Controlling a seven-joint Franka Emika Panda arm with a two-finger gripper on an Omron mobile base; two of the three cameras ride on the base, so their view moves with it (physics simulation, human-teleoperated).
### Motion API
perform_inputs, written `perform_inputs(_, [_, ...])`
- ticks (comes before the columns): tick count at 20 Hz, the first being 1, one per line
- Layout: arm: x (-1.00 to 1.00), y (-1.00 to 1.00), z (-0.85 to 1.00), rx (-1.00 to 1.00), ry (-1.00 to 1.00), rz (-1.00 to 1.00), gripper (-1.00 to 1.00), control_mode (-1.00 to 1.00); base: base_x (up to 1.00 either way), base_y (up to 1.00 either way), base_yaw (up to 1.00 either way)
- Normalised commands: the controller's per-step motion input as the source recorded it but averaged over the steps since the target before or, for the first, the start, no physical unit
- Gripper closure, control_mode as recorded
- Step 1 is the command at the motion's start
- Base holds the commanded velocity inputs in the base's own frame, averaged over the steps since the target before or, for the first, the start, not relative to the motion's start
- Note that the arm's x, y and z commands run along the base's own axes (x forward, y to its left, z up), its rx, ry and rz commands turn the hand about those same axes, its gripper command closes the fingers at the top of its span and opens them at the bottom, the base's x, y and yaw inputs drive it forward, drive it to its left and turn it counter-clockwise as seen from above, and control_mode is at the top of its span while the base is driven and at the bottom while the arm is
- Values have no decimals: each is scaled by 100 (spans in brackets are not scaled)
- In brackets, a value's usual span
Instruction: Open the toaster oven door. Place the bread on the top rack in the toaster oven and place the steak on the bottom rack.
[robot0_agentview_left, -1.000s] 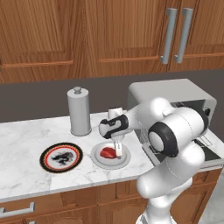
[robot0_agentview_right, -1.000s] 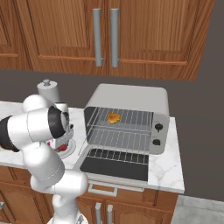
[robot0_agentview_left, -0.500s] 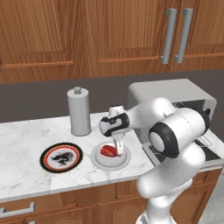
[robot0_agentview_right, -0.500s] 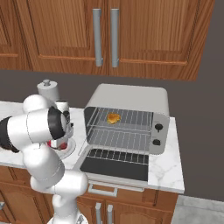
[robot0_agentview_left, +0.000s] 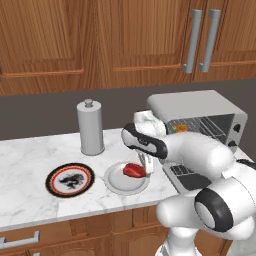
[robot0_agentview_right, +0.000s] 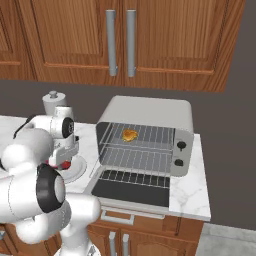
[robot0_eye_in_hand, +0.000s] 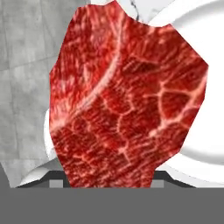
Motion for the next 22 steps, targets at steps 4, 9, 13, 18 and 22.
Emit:
perform_inputs(4, [-69, -56, 66, 0, -3, -3, 100, -100, 0, 0, 0])
perform_inputs(9, [-34, -79, 55, 0, -11, -5, 100, -100, 0, 0, 0])
perform_inputs(13, [-2, -96, 44, 0, -7, -12, 100, -100, 0, 0, 0])
perform_inputs(18, [4, -77, 8, 0, -1, -10, 100, -100, 0, 0, 0])
perform_inputs(22, [8, -63, -7, 0, -3, -5, 100, -100, 0, 0, 0])
